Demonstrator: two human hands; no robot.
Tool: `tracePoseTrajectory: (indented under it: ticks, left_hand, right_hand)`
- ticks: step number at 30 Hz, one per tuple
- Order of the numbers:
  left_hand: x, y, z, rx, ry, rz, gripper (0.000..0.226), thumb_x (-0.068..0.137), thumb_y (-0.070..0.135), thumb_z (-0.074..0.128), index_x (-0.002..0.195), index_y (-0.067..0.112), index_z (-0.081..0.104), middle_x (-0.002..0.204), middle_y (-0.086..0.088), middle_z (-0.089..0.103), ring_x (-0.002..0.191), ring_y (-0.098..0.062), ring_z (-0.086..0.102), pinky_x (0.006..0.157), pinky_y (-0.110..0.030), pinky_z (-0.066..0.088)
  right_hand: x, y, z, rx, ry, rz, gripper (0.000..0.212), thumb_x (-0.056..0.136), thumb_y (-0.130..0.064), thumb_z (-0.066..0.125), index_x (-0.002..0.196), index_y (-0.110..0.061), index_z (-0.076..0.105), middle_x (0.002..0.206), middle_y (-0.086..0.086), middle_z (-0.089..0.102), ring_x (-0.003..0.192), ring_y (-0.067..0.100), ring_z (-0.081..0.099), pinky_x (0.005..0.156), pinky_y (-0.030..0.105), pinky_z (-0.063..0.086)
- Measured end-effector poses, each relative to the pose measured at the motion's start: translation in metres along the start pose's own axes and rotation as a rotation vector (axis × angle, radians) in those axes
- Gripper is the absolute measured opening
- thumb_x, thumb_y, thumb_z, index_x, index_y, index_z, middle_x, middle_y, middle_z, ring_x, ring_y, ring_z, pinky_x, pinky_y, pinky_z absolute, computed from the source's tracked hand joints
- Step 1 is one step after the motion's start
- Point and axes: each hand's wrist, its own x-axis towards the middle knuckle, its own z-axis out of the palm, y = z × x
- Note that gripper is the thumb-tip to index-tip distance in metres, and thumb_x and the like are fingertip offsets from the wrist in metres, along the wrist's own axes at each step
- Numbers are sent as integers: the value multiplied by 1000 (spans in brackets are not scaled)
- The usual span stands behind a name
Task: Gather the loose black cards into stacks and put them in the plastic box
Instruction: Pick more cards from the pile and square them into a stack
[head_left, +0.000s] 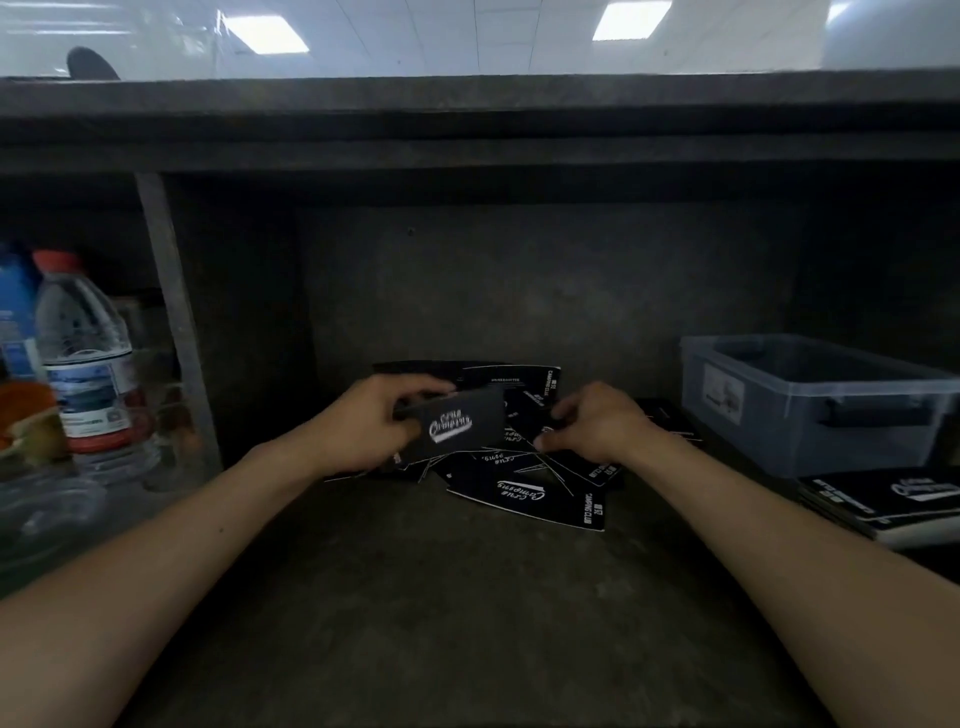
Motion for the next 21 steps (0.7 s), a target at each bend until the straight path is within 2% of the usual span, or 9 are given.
tracePoseTrajectory:
  ticks: [4, 5, 7, 10, 12, 14, 16, 18, 21]
  left_hand:
    - [-2, 0, 4, 46, -75, 10, 62, 89, -1, 62, 140, 32, 53, 123, 10, 66, 101, 7, 64, 85, -19, 56]
    - [-1, 0, 3, 38, -66, 11, 62, 89, -2, 62, 141, 31, 53, 124, 9, 66, 101, 5, 65, 83, -19, 56]
    - [0, 1, 2, 24, -39, 7, 61, 89, -5, 61, 140, 28, 54, 125, 6, 66, 108, -2, 65, 91, -26, 56]
    - [1, 0, 2, 9, -7, -1, 60, 89, -10, 57, 139, 23, 56, 129, 3, 65, 116, -9, 63, 102, -34, 52]
    - [1, -1, 2, -19, 12, -26, 60, 89, -10, 54, 138, 25, 57, 126, 1, 67, 109, -12, 67, 94, -34, 56]
    - [2, -3, 2, -36, 33, -47, 59, 90, -8, 52, 136, 28, 58, 121, 2, 69, 101, -8, 69, 86, -30, 59]
    - [3, -4, 3, -49, 38, -65, 56, 92, -7, 51, 135, 28, 59, 120, 3, 69, 104, -10, 69, 91, -34, 58]
    - [3, -4, 4, -57, 34, -79, 54, 94, -5, 50, 133, 31, 59, 120, 5, 68, 103, -5, 68, 91, -30, 58]
    - [5, -3, 4, -89, 39, -92, 46, 98, 3, 49, 130, 35, 61, 113, 4, 71, 86, 4, 69, 74, -15, 56]
  right_hand:
    - [5, 0, -9, 130, 28, 68, 63, 69, -25, 90, 126, -16, 65, 126, 4, 66, 115, 21, 62, 102, 34, 48]
    - [6, 1, -11, 180, 37, 73, 62, 70, -20, 88, 127, -14, 65, 127, 6, 65, 116, 23, 61, 103, 36, 48]
    - [7, 4, -13, 279, 66, 81, 51, 78, -15, 82, 126, -13, 66, 126, 8, 65, 114, 25, 63, 101, 38, 50]
    - [5, 6, -17, 535, 167, 107, 12, 85, -10, 72, 90, -21, 74, 99, 5, 74, 82, 19, 70, 76, 32, 60]
    - [5, 4, -22, 759, 245, 117, 13, 80, -9, 71, 75, -21, 71, 81, 7, 74, 55, 13, 67, 53, 26, 56]
    - [4, 0, -23, 945, 293, 112, 14, 77, -9, 74, 84, -20, 68, 79, 6, 72, 53, 12, 66, 43, 22, 50]
    - [6, -4, -19, 1024, 270, 80, 32, 78, -7, 74, 102, -23, 59, 89, 2, 70, 66, 12, 67, 46, 22, 49]
    - [5, -7, -11, 1052, 145, 46, 49, 81, 1, 70, 116, -27, 50, 98, 7, 69, 70, 17, 70, 51, 25, 54]
    - [4, -9, 2, 1013, 24, 15, 47, 82, 12, 67, 112, -23, 56, 108, 12, 66, 71, 23, 74, 55, 29, 58]
